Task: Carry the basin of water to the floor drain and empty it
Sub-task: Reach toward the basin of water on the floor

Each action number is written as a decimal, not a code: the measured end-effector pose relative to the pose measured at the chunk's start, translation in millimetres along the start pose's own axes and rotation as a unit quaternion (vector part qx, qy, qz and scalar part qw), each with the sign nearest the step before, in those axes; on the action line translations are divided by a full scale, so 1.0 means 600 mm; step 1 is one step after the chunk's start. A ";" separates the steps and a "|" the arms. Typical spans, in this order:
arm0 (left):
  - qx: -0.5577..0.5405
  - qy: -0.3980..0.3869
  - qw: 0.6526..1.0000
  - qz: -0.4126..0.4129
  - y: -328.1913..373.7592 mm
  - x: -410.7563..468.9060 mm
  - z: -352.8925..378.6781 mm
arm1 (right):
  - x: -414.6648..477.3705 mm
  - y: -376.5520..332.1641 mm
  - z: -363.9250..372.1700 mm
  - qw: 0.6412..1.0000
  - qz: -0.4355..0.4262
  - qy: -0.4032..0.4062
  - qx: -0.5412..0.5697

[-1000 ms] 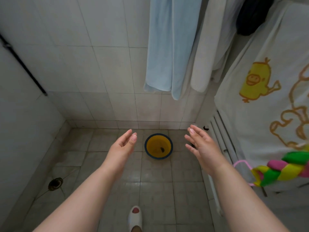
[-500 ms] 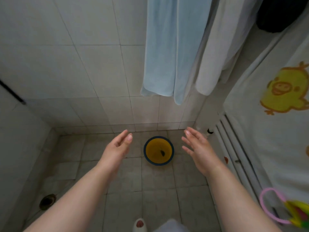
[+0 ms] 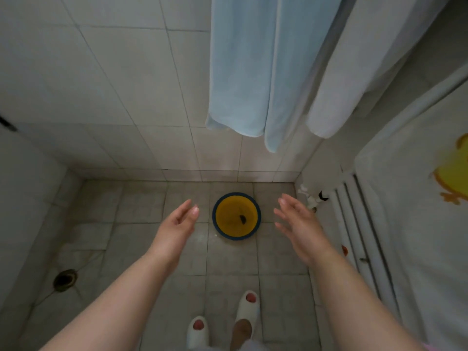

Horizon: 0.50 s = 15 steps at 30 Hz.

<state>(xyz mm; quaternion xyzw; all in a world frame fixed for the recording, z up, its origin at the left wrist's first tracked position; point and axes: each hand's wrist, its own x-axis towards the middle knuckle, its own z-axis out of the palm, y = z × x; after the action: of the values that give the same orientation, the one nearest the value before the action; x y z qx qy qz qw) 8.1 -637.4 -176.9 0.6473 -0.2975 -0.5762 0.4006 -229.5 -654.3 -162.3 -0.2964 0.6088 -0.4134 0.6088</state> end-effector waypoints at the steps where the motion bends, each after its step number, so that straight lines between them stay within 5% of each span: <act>1: -0.002 0.004 1.000 -0.002 0.000 0.007 0.006 | 0.009 -0.002 -0.004 1.000 0.003 -0.002 -0.004; 15: 0.012 0.038 0.997 -0.066 -0.101 0.199 0.067 | 0.220 0.090 -0.036 0.994 0.099 -0.003 -0.053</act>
<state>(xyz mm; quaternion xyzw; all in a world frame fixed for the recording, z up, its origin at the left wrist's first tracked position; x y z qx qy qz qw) -17.1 -715.0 -290.2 0.6915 -0.2457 -0.5731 0.3647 -254.0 -739.3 -276.7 -0.2678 0.6547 -0.3172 0.6317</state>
